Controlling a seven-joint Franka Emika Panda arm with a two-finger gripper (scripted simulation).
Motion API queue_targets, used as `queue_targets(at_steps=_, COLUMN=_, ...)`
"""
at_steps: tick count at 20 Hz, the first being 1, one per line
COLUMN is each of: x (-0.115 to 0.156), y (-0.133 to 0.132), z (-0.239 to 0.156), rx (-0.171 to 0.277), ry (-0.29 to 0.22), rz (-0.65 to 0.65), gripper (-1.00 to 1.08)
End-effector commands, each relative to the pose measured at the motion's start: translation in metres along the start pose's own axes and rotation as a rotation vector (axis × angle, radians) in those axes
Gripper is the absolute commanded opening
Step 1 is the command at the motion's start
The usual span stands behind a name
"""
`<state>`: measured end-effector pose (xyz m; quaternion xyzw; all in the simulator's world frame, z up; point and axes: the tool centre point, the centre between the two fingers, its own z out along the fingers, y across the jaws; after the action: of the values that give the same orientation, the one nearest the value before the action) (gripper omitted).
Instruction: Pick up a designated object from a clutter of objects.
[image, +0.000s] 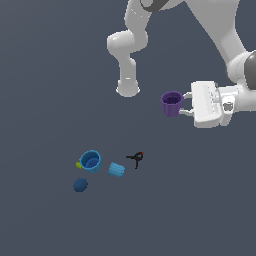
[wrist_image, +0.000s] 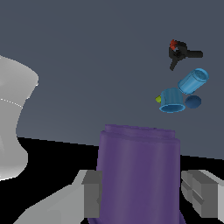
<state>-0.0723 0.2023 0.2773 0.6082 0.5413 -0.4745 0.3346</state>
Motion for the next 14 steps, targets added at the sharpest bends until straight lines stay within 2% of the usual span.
queue_targets(at_steps=1, x=-0.018, y=-0.008, z=-0.021, rx=0.002, ry=0.0, rz=0.0, gripper=-1.0)
queue_targets(at_steps=7, x=-0.05, y=-0.021, z=-0.061, rx=0.005, ry=-0.003, rz=0.001, gripper=-1.0)
queue_targets(at_steps=14, x=-0.07, y=-0.028, z=-0.088, rx=0.005, ry=-0.005, rz=0.003, gripper=-1.0)
